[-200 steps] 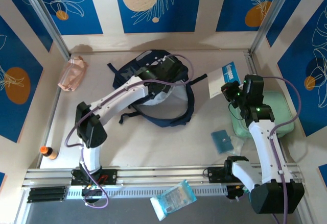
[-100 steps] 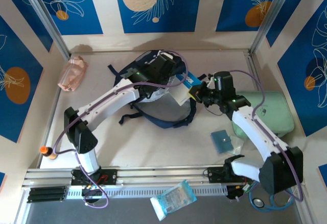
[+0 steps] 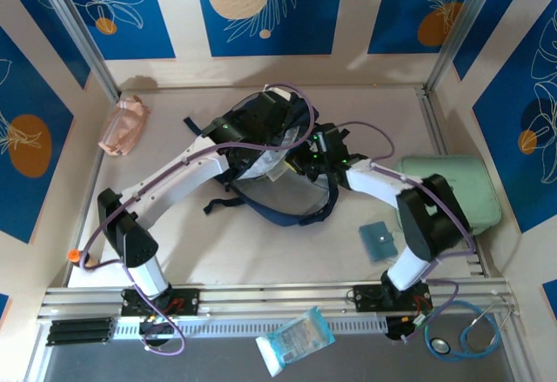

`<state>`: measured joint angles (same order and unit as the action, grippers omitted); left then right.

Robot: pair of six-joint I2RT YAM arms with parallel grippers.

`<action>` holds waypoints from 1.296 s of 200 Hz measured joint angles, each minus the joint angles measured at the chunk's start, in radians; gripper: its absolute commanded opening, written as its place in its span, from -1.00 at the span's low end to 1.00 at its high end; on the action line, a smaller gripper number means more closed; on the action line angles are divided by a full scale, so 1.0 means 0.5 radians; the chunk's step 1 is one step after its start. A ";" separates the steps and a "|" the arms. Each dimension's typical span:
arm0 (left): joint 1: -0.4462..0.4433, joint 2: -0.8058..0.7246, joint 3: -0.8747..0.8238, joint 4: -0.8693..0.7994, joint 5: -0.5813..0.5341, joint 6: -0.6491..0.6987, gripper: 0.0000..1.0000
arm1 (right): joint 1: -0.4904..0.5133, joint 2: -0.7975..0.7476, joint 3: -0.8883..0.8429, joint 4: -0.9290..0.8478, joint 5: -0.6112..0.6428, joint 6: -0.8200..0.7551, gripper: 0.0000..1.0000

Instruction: Pack books, pencil case, and school supplies into a backpack

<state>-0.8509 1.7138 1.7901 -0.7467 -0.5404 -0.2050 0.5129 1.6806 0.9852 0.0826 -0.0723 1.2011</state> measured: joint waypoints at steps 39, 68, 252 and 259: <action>0.005 -0.004 -0.007 -0.001 0.018 -0.032 -1.00 | 0.094 0.336 0.241 0.066 0.169 0.095 -0.84; 0.011 -0.031 -0.034 -0.001 0.032 -0.061 -1.00 | 0.114 0.435 0.360 0.101 0.195 0.131 -0.41; 0.101 0.021 -0.200 0.120 0.546 -0.312 -0.86 | -0.031 -0.773 -0.326 -0.613 0.556 0.191 0.44; 0.101 0.063 -0.198 0.126 0.602 -0.330 -0.66 | -0.031 -0.841 -0.326 -0.690 0.613 0.204 0.45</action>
<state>-0.8001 1.7454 1.6909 -0.6838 -0.2394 -0.3702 0.4973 1.2602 0.8223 -0.2623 0.2340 1.3029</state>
